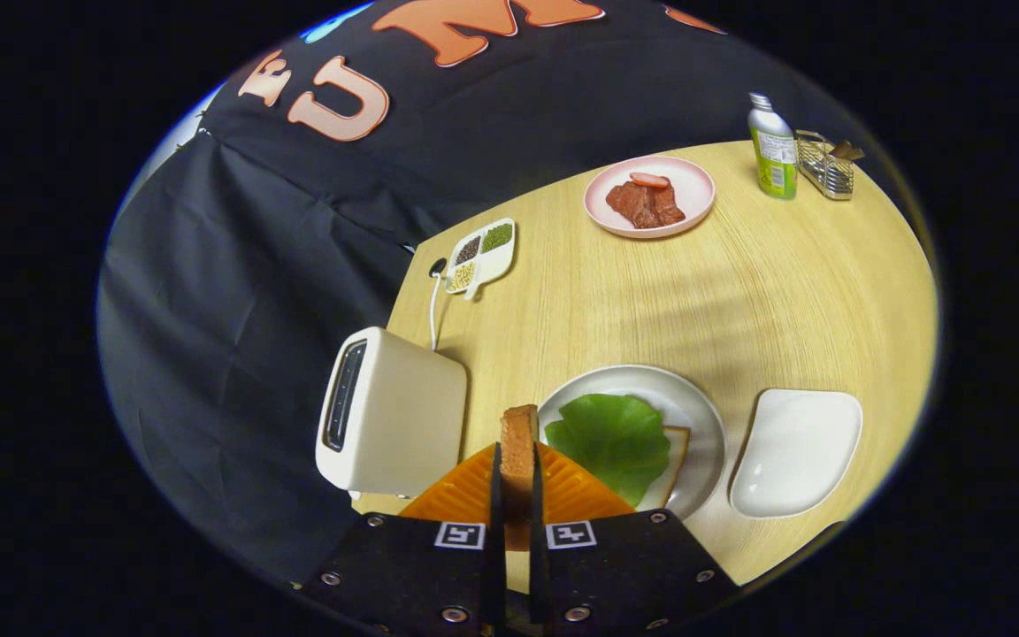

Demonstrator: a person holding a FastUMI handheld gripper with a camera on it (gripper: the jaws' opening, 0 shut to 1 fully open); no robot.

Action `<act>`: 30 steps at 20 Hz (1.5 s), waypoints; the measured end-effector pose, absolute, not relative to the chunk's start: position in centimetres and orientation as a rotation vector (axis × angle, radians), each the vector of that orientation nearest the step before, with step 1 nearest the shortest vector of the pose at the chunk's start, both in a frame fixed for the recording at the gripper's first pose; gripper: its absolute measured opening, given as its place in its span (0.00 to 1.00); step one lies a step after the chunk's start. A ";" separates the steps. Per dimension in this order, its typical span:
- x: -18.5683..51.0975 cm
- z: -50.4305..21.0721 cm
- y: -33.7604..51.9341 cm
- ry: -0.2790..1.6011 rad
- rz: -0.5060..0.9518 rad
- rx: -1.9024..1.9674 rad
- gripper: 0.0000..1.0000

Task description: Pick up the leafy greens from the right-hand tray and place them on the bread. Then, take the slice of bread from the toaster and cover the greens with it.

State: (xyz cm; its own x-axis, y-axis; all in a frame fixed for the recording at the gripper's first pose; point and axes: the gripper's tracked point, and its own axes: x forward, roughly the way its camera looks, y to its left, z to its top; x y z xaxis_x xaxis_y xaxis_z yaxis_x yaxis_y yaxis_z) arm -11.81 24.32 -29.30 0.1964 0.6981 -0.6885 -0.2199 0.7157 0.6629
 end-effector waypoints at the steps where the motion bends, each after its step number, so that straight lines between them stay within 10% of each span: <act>1: -12.1 -30.5 24.2 1.222 0.679 0.462 0.11; 10: -12.3 -37.2 21.2 1.281 0.565 0.473 0.14; 15: -10.4 -38.3 16.8 1.184 0.475 0.218 0.47; 30: -0.4 -15.2 11.5 0.579 0.417 0.214 0.66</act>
